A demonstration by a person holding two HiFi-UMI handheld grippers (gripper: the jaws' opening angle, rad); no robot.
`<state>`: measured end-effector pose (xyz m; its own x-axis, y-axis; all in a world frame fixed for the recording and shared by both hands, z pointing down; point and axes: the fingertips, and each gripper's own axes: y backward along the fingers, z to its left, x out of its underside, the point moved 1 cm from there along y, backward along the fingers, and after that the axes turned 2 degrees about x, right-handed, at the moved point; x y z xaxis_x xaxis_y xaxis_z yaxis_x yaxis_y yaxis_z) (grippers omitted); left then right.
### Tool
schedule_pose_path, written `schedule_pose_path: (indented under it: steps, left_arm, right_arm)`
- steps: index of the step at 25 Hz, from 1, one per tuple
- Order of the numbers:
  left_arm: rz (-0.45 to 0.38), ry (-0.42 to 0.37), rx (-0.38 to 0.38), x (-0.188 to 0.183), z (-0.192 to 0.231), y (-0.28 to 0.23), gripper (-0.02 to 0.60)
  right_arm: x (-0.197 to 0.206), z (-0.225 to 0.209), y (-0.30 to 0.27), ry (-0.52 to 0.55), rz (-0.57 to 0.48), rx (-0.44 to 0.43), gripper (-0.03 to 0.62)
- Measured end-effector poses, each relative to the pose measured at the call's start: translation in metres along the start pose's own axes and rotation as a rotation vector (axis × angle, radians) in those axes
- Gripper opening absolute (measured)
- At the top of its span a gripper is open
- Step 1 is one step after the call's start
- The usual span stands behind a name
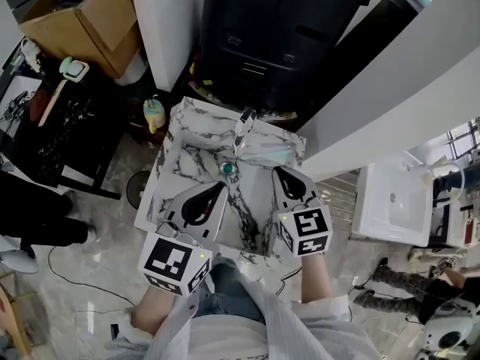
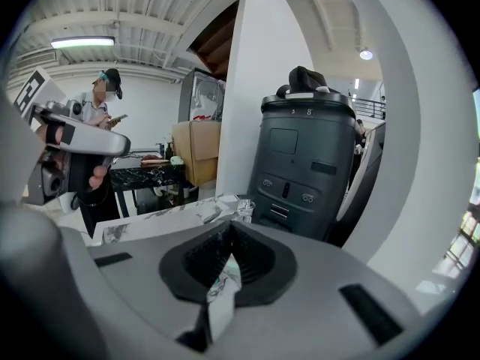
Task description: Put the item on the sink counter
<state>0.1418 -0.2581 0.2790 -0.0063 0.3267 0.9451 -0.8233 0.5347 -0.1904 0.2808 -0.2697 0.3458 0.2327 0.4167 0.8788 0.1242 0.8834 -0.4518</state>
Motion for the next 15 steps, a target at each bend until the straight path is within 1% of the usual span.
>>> schedule_pose_path:
  steps: [4, 11, 15]
  left_arm:
    - [0.025, 0.011, -0.013, 0.012, 0.006, -0.010, 0.015]
    - [0.081, 0.033, -0.023, 0.037, 0.014, -0.026, 0.015]
    - [0.106, 0.055, -0.024, 0.052, 0.018, -0.037, 0.015]
  right_arm:
    - [0.018, -0.008, -0.021, 0.061, 0.057, -0.016, 0.011]
    - [0.055, -0.010, -0.056, 0.182, 0.164, -0.112, 0.014]
    - [0.075, -0.014, -0.079, 0.266, 0.227, -0.157, 0.055]
